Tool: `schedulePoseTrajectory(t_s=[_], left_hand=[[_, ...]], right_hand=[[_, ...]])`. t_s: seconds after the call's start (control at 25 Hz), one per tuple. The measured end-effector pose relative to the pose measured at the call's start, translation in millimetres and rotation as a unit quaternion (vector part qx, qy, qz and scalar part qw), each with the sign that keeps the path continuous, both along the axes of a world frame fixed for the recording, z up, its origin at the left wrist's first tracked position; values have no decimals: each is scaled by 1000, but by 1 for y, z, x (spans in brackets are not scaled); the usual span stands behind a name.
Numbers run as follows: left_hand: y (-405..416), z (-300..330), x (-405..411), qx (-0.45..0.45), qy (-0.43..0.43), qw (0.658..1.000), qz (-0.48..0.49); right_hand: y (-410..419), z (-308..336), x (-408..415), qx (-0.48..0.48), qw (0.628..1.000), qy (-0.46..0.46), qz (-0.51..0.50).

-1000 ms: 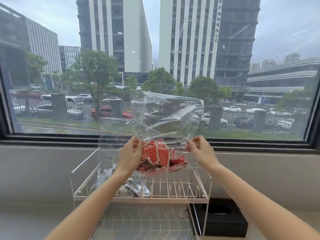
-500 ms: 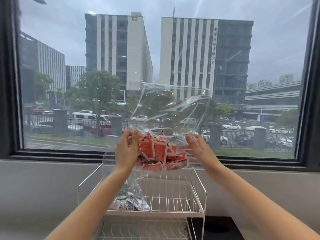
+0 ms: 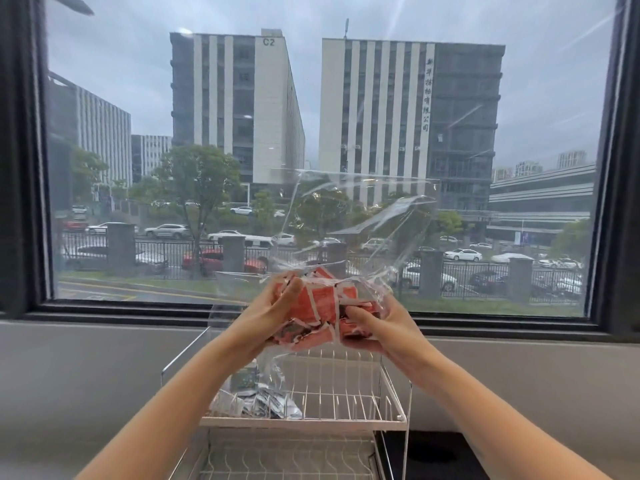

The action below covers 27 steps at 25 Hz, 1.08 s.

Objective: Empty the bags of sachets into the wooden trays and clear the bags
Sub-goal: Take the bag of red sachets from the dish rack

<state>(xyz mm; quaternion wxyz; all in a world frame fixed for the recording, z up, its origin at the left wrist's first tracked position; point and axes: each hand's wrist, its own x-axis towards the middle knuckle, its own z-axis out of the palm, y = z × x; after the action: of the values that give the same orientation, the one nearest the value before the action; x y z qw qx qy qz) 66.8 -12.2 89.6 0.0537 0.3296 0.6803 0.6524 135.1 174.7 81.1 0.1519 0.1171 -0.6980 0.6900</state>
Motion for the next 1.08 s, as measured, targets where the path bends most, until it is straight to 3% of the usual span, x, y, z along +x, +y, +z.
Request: schedulePoseTrajectory(t_s=[0.08, 0.24, 0.64, 0.84, 1.08], left_hand=[[-3, -1, 2, 27, -28, 998, -54], [3, -9, 7, 58, -27, 997, -40], [-4, -2, 5, 96, 73, 982, 144], [-2, -4, 8, 67, 48, 994, 71], [-6, -23, 6, 80, 22, 995, 62]], right_hand=[[1, 2, -1, -20, 1000, 9, 0], [-3, 6, -3, -61, 998, 23, 19], [30, 7, -3, 108, 990, -89, 1], [29, -2, -9, 17, 998, -59, -20], [32, -10, -2, 30, 999, -28, -3]])
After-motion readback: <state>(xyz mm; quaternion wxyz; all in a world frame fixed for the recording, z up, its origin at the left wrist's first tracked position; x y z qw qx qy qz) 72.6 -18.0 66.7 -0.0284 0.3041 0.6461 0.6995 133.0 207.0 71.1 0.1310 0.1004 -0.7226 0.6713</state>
